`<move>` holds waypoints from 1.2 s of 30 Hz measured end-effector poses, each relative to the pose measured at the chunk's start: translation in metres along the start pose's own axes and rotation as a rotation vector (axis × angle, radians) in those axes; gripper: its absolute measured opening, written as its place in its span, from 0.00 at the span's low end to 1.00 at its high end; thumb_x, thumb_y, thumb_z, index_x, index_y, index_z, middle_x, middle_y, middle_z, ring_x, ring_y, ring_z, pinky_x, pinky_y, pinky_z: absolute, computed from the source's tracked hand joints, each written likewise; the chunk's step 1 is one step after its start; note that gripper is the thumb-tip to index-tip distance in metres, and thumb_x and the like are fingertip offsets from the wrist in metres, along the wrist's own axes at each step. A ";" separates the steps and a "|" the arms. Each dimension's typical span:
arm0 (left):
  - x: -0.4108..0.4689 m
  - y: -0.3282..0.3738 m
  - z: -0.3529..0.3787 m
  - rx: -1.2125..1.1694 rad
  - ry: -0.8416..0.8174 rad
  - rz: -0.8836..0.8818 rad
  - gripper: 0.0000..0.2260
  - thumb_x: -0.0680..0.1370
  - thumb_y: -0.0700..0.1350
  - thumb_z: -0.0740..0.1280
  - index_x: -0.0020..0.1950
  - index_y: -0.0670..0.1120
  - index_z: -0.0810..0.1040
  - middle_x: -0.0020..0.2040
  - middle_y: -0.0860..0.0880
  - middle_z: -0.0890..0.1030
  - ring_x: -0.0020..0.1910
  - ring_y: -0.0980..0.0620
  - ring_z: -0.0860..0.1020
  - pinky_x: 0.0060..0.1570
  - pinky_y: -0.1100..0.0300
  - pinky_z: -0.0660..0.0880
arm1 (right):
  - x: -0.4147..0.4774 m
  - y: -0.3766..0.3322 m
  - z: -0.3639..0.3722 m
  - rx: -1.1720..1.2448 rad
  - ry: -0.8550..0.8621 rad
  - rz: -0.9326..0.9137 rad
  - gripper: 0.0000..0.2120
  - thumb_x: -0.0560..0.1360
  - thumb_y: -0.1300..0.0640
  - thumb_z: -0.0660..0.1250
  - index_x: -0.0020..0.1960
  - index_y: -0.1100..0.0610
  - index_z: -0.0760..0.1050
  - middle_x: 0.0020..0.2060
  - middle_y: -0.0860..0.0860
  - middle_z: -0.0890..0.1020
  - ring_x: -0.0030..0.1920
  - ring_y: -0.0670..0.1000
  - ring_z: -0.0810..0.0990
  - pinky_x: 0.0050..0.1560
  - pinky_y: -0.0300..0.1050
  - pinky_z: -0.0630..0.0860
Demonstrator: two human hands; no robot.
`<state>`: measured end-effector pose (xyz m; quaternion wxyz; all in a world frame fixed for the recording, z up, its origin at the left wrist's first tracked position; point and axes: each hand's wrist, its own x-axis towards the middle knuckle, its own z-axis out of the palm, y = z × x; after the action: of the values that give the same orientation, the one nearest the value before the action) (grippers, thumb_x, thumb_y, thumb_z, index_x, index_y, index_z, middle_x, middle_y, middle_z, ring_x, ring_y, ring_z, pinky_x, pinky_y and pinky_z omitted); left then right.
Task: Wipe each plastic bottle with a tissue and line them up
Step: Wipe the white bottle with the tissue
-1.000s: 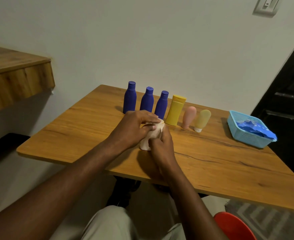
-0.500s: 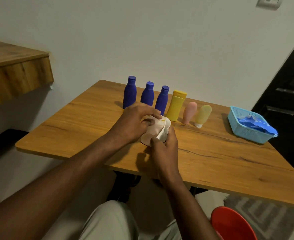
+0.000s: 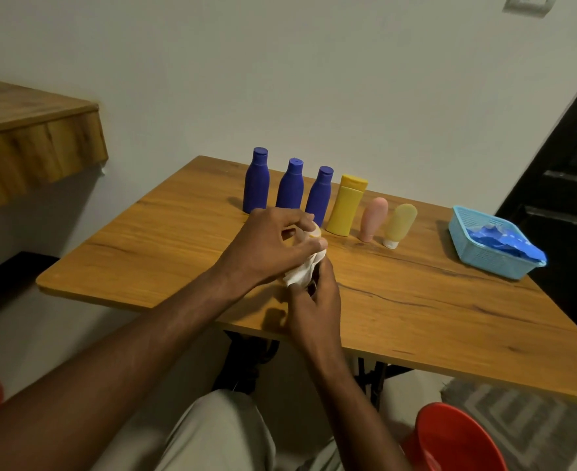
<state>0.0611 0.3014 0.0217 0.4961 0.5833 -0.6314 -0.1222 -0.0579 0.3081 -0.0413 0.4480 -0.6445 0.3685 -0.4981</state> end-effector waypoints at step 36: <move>-0.006 -0.002 0.005 -0.150 0.069 -0.038 0.14 0.74 0.40 0.78 0.58 0.46 0.85 0.60 0.53 0.84 0.60 0.59 0.82 0.62 0.62 0.79 | 0.030 -0.016 -0.024 -0.270 -0.193 -0.152 0.41 0.73 0.63 0.69 0.80 0.47 0.54 0.71 0.46 0.72 0.69 0.41 0.73 0.65 0.39 0.75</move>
<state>0.0573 0.3039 0.0143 0.5575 0.5602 -0.5919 -0.1581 -0.0735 0.2805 -0.0143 0.3519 -0.7695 0.3375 -0.4124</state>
